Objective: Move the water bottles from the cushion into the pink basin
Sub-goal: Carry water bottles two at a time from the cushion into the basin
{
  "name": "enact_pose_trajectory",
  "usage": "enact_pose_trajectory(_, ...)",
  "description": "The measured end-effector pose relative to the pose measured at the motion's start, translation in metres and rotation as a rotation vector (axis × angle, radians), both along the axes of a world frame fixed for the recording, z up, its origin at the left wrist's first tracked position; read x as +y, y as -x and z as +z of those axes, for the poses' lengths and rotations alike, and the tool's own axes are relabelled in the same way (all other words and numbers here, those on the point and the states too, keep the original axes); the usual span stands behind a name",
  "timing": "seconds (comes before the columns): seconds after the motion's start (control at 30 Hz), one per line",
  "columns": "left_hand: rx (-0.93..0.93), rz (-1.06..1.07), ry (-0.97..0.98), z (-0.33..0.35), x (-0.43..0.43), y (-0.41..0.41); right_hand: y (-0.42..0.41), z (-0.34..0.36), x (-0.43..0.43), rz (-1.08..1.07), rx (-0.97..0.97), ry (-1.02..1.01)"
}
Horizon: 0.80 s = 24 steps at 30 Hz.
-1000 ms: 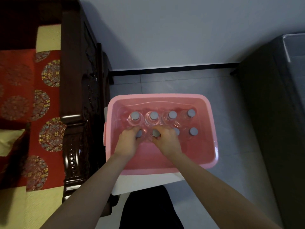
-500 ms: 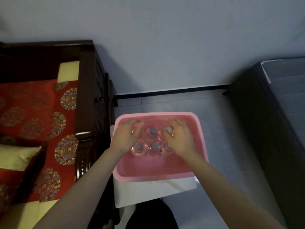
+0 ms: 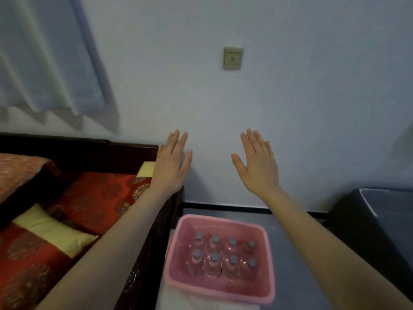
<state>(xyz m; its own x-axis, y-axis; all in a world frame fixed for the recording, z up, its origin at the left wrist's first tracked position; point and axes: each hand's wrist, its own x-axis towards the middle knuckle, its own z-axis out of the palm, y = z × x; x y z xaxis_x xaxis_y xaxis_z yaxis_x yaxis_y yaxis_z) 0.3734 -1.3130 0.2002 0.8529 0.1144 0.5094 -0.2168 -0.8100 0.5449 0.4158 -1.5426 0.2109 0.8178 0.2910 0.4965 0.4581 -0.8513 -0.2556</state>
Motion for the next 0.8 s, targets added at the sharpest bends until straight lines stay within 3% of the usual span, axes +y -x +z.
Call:
enact_pose_trajectory(0.27, -0.058, 0.288, 0.107, 0.062, 0.07, 0.124, 0.059, 0.04, 0.05, 0.265, 0.074, -0.196)
enact_pose_trajectory(0.57, -0.095, 0.705, 0.209, 0.056, 0.192, 0.304, 0.14, 0.032, 0.186, 0.604, 0.253, -0.306)
enact_pose_trajectory(0.8, -0.267, 0.835, 0.643, 0.033, 0.268, 0.46, 0.22, 0.021, 0.317, 0.853, 0.61, -0.568)
